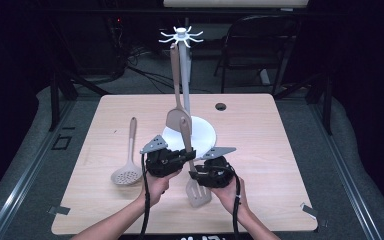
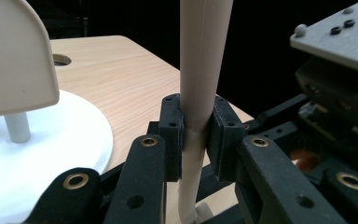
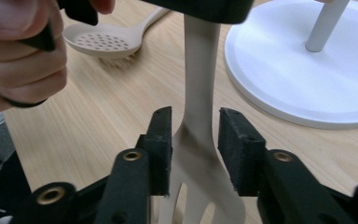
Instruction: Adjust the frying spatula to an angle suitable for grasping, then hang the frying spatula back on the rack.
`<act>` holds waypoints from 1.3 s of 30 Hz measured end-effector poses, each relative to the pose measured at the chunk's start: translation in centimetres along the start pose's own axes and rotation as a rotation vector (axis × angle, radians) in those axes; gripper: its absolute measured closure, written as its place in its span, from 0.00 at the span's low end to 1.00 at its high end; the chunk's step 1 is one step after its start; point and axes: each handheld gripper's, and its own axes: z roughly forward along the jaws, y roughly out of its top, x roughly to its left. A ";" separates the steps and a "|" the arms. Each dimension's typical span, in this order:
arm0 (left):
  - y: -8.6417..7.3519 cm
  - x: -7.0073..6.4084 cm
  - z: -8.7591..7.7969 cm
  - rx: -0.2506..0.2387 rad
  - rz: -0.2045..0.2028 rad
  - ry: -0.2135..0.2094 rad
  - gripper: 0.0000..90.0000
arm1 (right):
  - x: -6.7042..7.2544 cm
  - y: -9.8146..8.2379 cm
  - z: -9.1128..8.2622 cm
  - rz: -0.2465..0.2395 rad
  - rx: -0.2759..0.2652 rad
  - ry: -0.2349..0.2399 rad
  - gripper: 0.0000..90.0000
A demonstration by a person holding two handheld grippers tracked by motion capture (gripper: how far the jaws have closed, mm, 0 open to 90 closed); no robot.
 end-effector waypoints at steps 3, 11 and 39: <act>0.3 0.4 0.1 0.008 0.005 -0.005 0.86 | -0.4 -0.2 -0.5 -0.001 0.007 0.001 0.64; 1.4 1.4 0.5 0.033 0.035 -0.001 0.86 | -2.8 -1.9 -2.1 0.030 0.101 -0.014 0.23; 7.7 2.2 -0.3 0.057 0.169 0.006 0.86 | -5.7 -3.6 -4.3 -0.017 0.174 -0.092 0.03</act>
